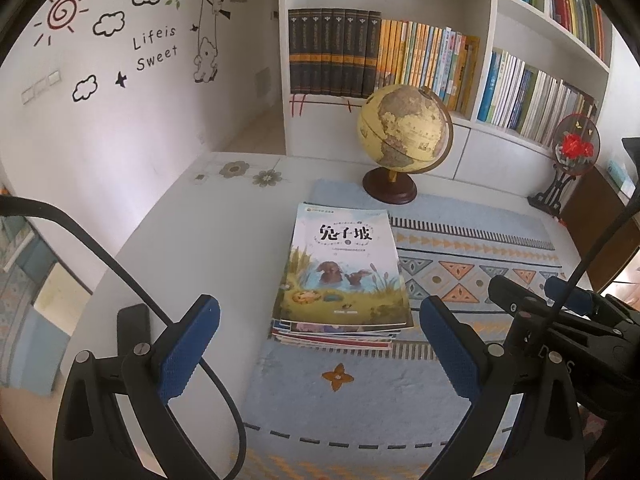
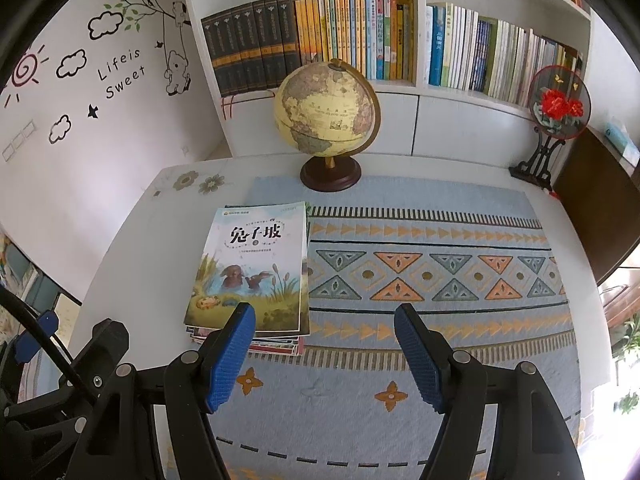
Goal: Organize books
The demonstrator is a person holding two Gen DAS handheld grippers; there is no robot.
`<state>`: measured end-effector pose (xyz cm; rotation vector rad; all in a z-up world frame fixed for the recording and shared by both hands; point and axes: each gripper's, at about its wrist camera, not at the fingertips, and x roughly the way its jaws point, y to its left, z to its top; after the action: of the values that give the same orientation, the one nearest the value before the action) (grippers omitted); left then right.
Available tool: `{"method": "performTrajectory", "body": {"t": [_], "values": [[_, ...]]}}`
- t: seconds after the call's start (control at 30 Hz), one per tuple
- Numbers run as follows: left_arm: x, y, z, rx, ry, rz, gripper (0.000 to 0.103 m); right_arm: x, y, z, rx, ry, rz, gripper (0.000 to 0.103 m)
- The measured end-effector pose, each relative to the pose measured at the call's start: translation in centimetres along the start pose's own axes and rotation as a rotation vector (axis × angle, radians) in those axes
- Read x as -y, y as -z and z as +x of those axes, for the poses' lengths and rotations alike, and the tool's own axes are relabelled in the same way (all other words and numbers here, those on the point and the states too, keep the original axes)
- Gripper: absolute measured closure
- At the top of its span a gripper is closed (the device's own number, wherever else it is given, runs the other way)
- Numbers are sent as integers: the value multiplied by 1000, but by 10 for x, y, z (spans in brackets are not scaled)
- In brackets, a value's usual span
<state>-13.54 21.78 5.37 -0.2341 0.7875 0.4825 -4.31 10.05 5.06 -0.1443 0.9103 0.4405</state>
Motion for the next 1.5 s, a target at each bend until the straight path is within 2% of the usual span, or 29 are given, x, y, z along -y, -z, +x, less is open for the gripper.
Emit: {"method": "performTrajectory", "body": {"t": [0.53, 1.5], "values": [[2, 1, 4, -13, -20, 10, 3, 2, 2, 10, -28, -14, 7, 33], [0, 3, 11, -44, -8, 4, 3, 2, 2, 17, -49, -22, 12, 33]]}}
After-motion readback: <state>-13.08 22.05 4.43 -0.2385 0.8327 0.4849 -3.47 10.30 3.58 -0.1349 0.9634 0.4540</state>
